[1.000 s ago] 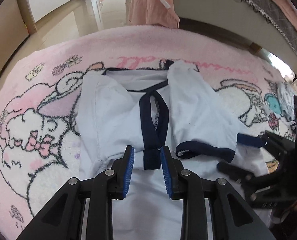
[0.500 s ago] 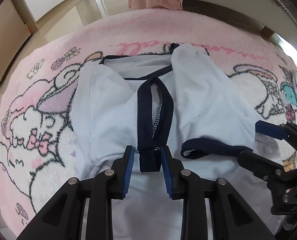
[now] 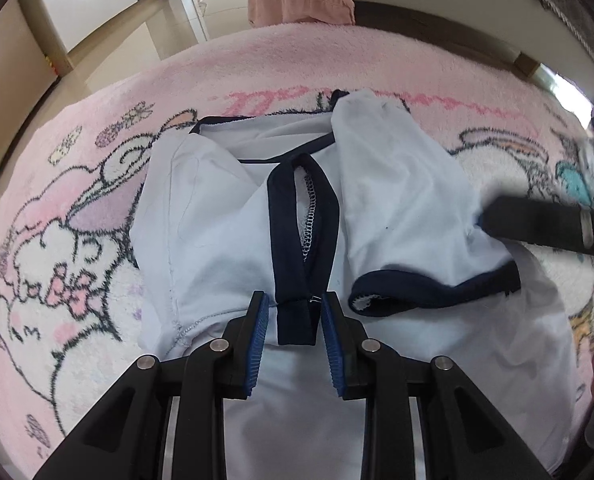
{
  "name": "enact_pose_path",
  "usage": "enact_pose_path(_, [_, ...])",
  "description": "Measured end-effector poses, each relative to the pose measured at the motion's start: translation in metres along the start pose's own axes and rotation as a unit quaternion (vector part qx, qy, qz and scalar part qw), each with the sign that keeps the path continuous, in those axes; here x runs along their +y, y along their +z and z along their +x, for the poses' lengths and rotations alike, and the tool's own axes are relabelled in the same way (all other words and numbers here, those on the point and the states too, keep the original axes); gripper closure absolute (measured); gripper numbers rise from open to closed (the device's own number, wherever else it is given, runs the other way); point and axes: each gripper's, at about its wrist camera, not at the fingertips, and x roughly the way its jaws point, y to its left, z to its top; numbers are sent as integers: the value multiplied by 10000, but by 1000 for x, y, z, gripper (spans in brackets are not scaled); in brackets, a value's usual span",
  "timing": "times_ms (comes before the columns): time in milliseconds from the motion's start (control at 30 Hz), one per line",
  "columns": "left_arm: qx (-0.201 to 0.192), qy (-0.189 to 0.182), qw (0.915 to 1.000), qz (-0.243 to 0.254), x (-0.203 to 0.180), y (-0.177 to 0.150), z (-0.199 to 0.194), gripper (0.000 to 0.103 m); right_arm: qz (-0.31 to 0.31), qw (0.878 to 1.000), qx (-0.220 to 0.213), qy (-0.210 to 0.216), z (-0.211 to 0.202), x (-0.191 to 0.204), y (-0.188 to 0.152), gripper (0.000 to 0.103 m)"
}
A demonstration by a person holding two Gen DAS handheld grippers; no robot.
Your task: Fold clothes
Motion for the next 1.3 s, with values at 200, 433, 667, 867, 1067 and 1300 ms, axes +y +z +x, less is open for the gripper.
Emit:
enact_pose_path(200, [-34,-310,9986,-430,13,0,0,82,558,9965,197,597,19,-4,33,45])
enact_pose_path(433, [-66,-399,9972,-628,19,-3,1,83,68,9974,716,36,54,17,44,47])
enact_pose_path(667, [-176,127,9996,-200,3,-1,-3,82,-285,9933,1040,-416,79,26,42,71])
enact_pose_path(867, [-296,392,9987,159,-8,-4,1,82,-575,9931,956,-360,81,30,40,98])
enact_pose_path(1067, [-397,166,9990,-76,-1,-5,1,92,-245,9960,854,-118,77,18,43,101])
enact_pose_path(1300, [-458,-557,9930,-932,24,-2,-5,96,550,9942,827,401,76,-6,43,101])
